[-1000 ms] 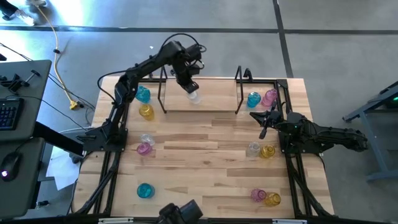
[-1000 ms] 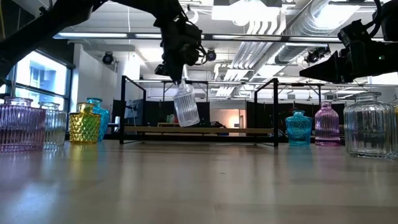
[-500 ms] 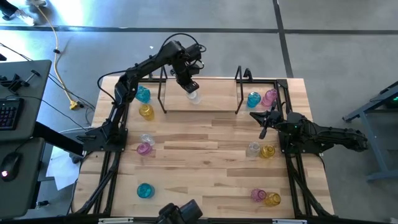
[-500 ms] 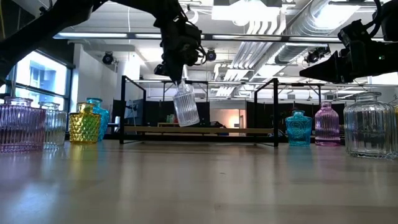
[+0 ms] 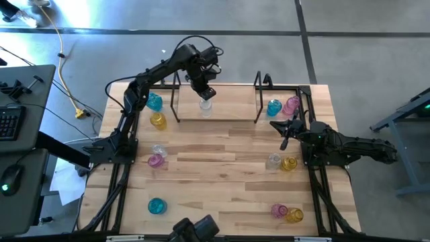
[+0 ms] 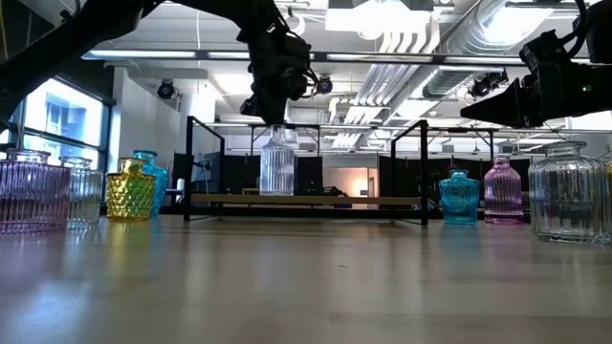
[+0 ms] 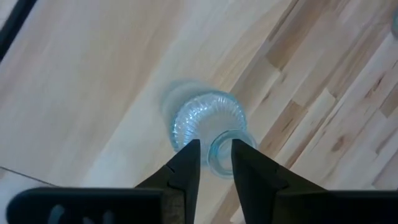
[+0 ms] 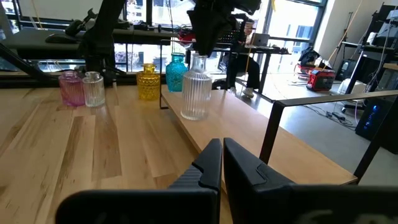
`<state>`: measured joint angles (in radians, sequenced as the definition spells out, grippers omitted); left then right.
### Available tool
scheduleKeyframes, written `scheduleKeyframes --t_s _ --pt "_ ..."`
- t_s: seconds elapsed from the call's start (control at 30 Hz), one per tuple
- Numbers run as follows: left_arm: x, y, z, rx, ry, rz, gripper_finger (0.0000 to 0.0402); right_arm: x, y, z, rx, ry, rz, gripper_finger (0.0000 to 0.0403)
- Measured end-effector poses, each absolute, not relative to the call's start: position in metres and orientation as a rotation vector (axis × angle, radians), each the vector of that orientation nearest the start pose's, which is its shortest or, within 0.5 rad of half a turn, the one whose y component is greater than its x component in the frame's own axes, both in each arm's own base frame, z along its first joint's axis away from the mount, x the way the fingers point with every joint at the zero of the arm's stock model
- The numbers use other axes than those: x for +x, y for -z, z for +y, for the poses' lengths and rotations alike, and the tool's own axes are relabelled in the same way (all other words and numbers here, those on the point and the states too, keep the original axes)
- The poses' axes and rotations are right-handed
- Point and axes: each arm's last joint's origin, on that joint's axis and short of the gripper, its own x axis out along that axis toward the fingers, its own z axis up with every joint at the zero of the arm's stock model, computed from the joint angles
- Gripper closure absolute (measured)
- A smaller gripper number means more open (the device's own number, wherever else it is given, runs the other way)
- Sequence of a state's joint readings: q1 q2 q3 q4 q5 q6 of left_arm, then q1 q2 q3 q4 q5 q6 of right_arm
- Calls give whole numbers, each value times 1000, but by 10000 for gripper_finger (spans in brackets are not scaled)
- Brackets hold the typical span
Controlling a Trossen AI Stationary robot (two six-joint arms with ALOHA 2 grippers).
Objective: Sort vases onto shelf
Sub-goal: Put the bottom transparent vase on the shelf
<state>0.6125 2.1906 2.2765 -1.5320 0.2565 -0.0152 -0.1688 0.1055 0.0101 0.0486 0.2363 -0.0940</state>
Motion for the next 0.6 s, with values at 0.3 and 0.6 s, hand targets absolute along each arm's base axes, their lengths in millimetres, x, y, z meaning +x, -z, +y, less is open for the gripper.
scheduleKeyframes --t_s 0.3,0.6 --pt "354 -325 240 -521 -279 1216 316 100 -163 -24 -94 402 66 403" --pt "348 -357 208 -310 -305 1225 317 100 -163 -24 -94 403 66 403"
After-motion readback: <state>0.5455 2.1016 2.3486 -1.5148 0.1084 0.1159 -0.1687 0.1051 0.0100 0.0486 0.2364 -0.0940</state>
